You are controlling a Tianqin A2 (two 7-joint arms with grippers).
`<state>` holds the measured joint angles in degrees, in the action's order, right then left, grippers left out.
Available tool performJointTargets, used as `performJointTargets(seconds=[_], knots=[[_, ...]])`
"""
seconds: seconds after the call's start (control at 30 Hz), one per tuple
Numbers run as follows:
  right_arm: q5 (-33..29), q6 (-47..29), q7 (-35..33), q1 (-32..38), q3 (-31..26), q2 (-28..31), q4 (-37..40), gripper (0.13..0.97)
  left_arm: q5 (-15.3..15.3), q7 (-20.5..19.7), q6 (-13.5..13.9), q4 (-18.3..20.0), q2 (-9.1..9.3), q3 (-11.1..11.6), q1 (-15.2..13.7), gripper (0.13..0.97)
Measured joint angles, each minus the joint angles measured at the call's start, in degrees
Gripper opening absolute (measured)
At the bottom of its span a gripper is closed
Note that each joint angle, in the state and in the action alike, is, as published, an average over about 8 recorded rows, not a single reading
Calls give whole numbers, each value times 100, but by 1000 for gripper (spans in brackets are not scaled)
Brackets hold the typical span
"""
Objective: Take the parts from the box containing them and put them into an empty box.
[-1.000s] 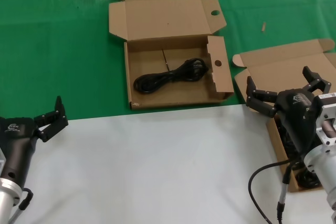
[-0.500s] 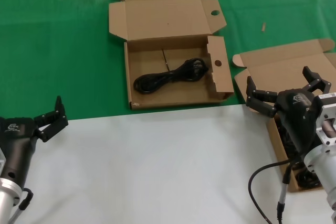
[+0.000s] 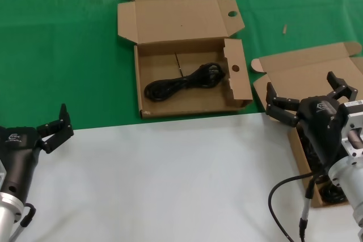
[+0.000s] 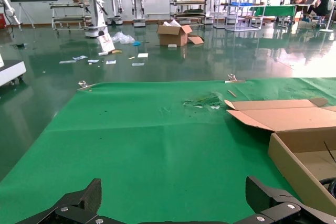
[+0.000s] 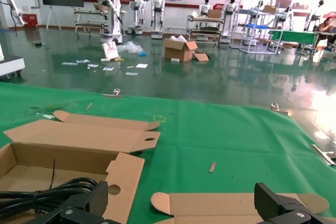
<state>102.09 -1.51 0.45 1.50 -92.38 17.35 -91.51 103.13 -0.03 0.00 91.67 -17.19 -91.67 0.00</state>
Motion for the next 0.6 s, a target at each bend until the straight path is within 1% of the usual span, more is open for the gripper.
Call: performJointTargets(seconds=[0.6], knots=[[0,0,0,0,0,0,0,966,0,3,0,0,0,0,0,966]])
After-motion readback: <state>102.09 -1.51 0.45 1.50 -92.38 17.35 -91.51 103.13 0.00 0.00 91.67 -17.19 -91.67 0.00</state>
